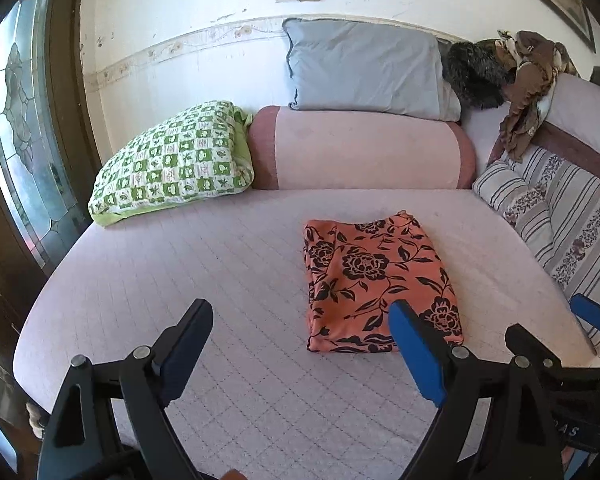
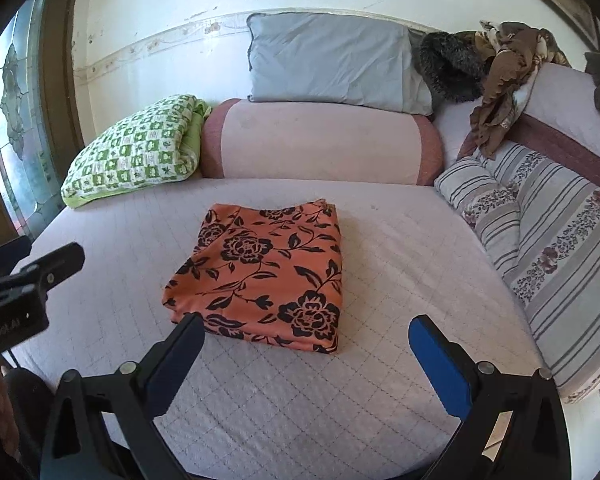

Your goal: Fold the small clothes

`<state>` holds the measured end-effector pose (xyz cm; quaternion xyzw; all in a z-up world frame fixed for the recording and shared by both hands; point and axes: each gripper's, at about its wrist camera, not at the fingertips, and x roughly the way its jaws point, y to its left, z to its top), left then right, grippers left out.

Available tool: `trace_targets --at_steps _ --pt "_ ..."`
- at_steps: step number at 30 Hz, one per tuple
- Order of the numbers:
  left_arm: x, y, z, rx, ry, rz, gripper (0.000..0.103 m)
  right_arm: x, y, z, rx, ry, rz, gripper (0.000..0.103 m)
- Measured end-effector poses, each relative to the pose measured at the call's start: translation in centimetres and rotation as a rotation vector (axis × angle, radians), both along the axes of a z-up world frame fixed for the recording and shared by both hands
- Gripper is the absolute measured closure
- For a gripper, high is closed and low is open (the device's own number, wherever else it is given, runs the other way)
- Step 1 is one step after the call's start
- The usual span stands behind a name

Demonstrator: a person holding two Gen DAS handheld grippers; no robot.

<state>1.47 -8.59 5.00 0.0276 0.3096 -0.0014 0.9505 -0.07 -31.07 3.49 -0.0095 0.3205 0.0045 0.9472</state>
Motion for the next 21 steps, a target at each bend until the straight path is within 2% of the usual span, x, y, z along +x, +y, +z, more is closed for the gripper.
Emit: trace_targets --at_steps 12,21 --pt "-0.2 -0.7 0.7 0.032 -0.019 -0.005 0.013 0.6 0.5 0.2 -0.025 0.000 0.013 0.000" --pt "0.3 -0.8 0.3 0.040 0.008 0.008 0.013 1.1 0.5 0.6 -0.039 -0.007 0.011 0.000"
